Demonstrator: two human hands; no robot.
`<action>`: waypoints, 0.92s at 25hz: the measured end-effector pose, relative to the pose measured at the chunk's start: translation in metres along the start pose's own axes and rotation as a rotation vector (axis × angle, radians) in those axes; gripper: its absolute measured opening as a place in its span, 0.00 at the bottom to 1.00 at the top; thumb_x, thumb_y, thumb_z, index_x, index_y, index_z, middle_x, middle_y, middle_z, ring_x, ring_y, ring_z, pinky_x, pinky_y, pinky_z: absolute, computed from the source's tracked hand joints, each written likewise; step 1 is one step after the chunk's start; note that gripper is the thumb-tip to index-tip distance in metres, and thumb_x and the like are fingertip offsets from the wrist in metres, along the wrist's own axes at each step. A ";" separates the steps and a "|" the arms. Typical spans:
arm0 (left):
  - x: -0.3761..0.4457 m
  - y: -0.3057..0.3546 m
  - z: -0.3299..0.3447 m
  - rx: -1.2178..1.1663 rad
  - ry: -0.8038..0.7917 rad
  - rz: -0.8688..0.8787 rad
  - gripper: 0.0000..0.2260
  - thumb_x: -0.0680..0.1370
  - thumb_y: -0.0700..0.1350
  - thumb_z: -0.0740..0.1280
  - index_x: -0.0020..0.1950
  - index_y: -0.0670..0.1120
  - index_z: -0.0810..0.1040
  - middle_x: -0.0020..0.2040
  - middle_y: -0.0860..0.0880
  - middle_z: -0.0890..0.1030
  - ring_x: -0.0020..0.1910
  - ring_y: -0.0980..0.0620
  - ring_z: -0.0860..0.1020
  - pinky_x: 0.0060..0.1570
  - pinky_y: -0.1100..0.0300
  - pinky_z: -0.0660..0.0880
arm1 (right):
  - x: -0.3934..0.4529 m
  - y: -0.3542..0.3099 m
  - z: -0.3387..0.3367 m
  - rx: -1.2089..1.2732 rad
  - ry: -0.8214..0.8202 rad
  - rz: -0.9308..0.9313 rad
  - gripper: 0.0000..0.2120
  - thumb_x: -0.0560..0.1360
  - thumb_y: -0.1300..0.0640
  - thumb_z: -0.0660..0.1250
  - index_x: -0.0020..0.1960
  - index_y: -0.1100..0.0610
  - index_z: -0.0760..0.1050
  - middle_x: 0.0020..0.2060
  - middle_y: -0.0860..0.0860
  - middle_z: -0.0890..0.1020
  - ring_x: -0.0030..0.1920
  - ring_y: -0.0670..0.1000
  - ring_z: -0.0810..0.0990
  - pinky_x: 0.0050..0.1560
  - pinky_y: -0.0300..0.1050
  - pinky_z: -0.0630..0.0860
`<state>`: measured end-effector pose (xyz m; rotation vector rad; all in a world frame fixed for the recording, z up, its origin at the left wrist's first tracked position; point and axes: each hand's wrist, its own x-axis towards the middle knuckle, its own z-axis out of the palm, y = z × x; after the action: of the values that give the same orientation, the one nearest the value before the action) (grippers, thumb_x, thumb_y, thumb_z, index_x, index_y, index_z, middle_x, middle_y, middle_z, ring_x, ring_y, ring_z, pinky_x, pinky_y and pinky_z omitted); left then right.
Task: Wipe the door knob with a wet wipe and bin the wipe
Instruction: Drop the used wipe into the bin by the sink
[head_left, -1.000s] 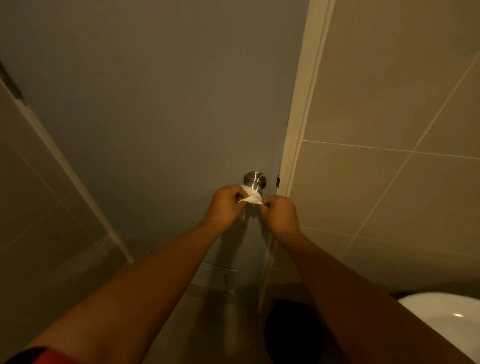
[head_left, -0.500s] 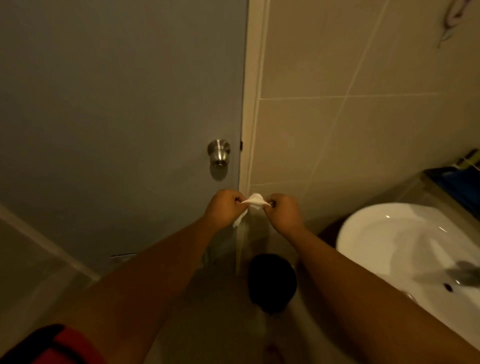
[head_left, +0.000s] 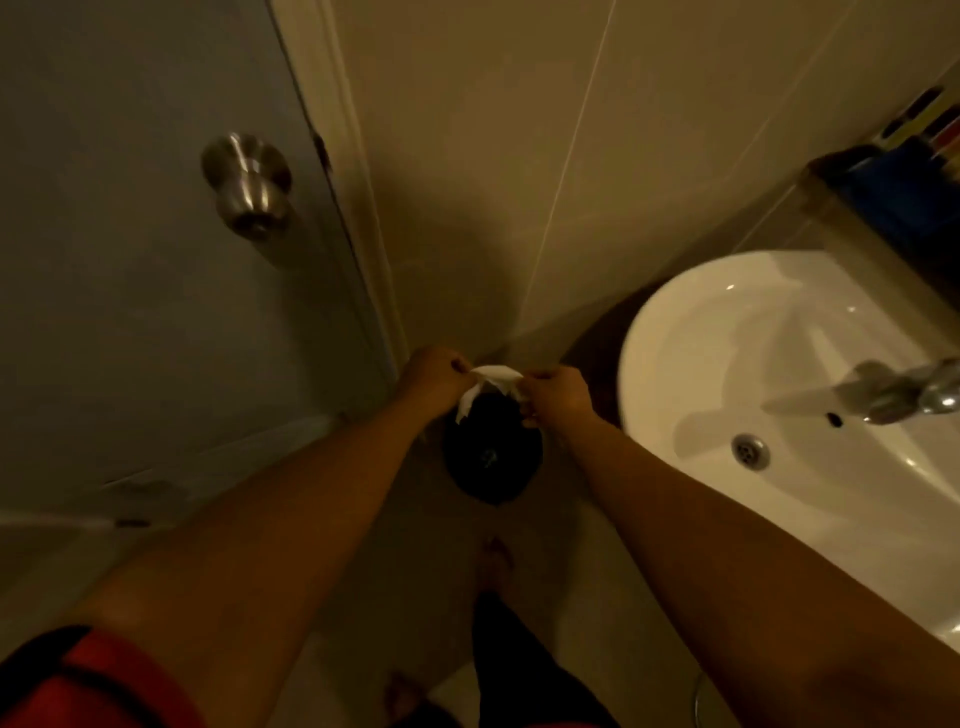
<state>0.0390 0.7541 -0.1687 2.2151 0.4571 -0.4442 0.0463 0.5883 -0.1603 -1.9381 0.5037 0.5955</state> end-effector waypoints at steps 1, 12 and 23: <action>0.013 -0.011 0.011 -0.023 -0.025 -0.061 0.05 0.76 0.44 0.69 0.46 0.44 0.83 0.43 0.45 0.81 0.45 0.44 0.82 0.49 0.50 0.81 | 0.018 0.014 0.009 0.015 -0.016 0.061 0.02 0.76 0.62 0.66 0.48 0.59 0.78 0.36 0.56 0.80 0.33 0.52 0.79 0.33 0.47 0.78; 0.140 -0.098 0.125 -0.424 -0.135 -0.450 0.16 0.77 0.34 0.66 0.65 0.40 0.75 0.59 0.40 0.80 0.58 0.42 0.80 0.50 0.54 0.79 | 0.175 0.106 0.064 0.072 -0.031 0.350 0.11 0.79 0.65 0.61 0.60 0.66 0.73 0.38 0.53 0.76 0.35 0.50 0.77 0.39 0.45 0.79; 0.202 -0.127 0.160 -0.351 -0.233 -0.510 0.12 0.78 0.55 0.60 0.43 0.50 0.77 0.58 0.39 0.81 0.56 0.41 0.80 0.63 0.40 0.75 | 0.226 0.132 0.083 -0.198 -0.148 0.256 0.07 0.80 0.59 0.59 0.53 0.55 0.75 0.48 0.52 0.75 0.49 0.55 0.76 0.51 0.45 0.73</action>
<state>0.1311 0.7424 -0.4407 1.6720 0.9025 -0.8112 0.1335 0.5897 -0.4208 -2.0100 0.6231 0.9768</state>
